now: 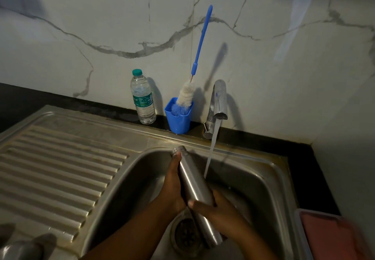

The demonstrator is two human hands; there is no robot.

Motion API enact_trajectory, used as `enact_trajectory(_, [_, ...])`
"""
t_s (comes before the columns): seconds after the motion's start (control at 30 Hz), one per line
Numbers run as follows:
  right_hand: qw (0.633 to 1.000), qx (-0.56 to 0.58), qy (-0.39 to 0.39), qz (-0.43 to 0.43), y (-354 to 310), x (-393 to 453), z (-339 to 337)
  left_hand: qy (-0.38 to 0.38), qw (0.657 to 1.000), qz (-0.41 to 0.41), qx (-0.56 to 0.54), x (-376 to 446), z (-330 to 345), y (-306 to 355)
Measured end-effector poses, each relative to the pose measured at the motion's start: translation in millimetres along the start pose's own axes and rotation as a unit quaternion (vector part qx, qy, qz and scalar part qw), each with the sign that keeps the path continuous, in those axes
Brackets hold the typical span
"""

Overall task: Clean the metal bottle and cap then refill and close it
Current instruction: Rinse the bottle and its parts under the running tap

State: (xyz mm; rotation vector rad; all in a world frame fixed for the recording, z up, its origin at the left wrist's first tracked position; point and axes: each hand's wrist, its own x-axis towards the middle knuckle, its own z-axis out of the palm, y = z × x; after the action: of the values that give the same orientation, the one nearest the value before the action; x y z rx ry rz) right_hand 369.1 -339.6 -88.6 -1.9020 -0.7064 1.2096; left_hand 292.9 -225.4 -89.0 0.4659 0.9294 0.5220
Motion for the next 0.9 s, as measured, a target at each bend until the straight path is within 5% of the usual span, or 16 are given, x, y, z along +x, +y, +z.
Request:
enact_trajectory(0.17, [0.994,-0.094,0.051,-0.003,16,3,-27,-0.012,0.998,-0.019,-0.058,8,-3,-7])
enact_trajectory(0.3, [0.977,-0.181,0.107,-0.038,7,8,-48,-0.035,0.996,-0.009,0.084,3,-5,-2])
enact_trajectory(0.4, [0.915,-0.341,0.194,-0.097,-1,12,-58,-0.04,0.997,-0.039,0.061,1,-8,2])
enact_trajectory(0.6, [0.833,-0.492,0.217,-0.128,-24,4,-23,-0.013,0.999,0.015,-0.041,13,-13,-2])
enact_trajectory(0.77, [0.859,-0.46,0.15,-0.169,-42,15,34,-0.09,0.989,0.103,0.058,11,-8,-9])
enact_trajectory(0.9, [0.867,-0.426,0.144,-0.215,-16,27,22,-0.007,0.985,0.161,0.066,11,-12,-5])
